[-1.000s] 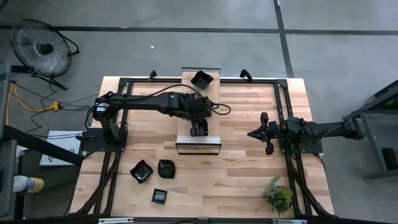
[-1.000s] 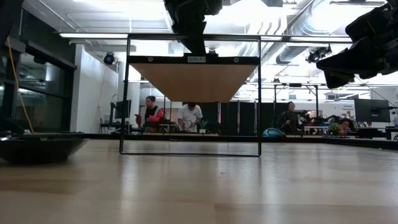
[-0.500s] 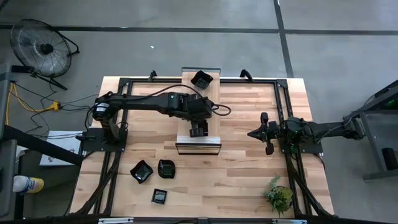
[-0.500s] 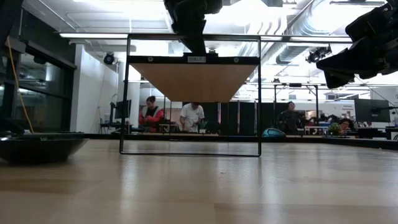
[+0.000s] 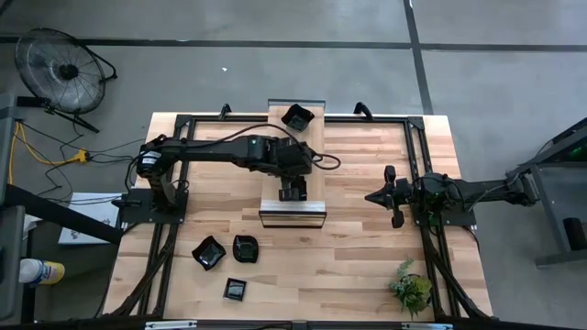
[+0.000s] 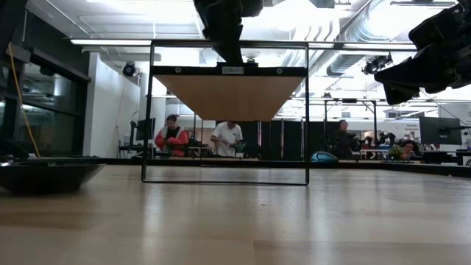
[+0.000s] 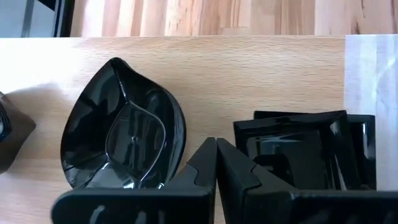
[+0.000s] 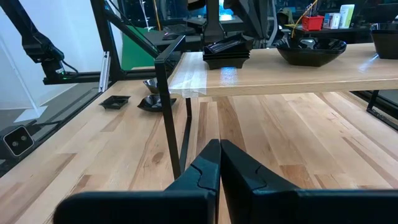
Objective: Pick & Place Mini shaped plates
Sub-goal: Stack the square-shaped plate on top of the stacked square-shaped plates on the shelf
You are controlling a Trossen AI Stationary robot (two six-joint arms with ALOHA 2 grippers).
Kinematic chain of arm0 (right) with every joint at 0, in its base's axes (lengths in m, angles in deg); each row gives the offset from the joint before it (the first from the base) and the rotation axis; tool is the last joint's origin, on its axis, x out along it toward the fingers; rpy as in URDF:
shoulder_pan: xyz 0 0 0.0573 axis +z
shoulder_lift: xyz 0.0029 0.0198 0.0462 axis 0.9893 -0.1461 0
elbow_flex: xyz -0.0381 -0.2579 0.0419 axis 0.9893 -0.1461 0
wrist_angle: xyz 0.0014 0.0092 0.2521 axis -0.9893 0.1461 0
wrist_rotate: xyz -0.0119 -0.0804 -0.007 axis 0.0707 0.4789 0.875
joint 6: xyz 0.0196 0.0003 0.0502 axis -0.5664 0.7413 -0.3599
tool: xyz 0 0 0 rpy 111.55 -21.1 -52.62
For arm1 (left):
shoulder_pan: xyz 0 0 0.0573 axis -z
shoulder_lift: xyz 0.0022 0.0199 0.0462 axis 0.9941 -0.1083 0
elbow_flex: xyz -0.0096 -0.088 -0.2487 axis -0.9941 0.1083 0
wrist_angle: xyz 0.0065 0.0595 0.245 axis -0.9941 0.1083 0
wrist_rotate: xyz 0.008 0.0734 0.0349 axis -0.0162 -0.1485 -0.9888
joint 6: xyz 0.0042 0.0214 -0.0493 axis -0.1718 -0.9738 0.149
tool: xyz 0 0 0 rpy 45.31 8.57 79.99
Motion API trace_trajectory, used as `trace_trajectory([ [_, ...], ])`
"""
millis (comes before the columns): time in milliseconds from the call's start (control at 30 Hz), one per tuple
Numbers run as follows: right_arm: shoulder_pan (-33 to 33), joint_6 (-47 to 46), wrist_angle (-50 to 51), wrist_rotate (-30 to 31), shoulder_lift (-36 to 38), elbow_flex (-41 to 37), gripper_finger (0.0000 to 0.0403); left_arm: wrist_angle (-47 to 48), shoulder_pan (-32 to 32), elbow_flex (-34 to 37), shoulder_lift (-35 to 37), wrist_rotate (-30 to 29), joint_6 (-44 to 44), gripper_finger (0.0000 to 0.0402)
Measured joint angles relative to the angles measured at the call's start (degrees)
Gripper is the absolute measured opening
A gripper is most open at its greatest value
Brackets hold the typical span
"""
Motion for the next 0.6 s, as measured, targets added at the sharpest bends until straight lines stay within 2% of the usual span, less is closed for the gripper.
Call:
trace_trajectory([
  [167,-0.01,0.0,0.0,0.0,0.0,0.0,0.0005,-0.02,0.02,-0.01,0.0,-0.04,-0.62,0.0],
  [333,0.0,0.0,0.0,0.0,0.02,0.0,0.0005,-0.04,0.02,-0.2,1.73,3.84,-6.82,0.0001],
  [467,0.0,0.0,0.0,0.02,0.02,0.0,0.0004,0.55,0.0,-0.17,3.75,3.34,-8.43,0.0001],
  [600,0.0,0.0,0.02,0.01,-0.2,0.0,0.0005,1.19,-0.07,-0.2,4.68,4.66,-10.53,0.0019],
])
